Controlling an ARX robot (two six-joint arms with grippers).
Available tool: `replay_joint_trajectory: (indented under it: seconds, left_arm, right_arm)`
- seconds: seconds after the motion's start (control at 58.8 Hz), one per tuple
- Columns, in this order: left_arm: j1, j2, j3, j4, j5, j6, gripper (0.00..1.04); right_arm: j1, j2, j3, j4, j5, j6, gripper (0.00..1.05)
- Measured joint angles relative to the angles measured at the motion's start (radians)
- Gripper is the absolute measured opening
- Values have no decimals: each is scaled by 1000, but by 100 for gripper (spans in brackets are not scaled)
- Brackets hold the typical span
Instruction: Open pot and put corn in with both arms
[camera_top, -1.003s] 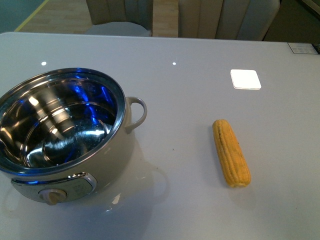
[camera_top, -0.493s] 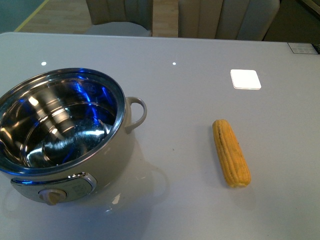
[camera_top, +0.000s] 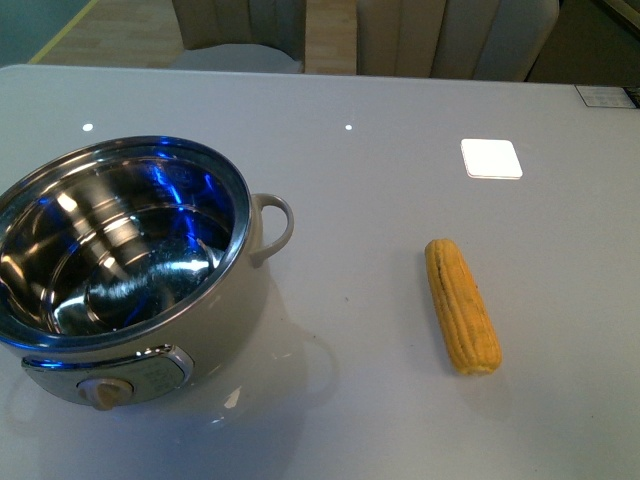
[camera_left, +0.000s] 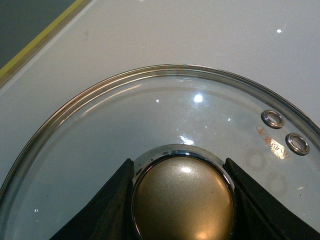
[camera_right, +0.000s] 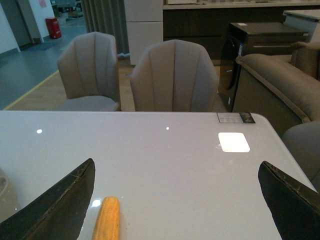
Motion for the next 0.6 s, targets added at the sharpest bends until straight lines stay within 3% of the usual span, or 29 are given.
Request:
replay_joint_trajectory:
  seconds: [0.238,0.595]
  left_arm:
    - [-11,2,1,2,-11,-14,46]
    - [-6,-36,-18,-27,-35,-17,99]
  right_arm:
    - [0,0,0,0,0,0,96]
    - [0,0,0,0,0,0,96]
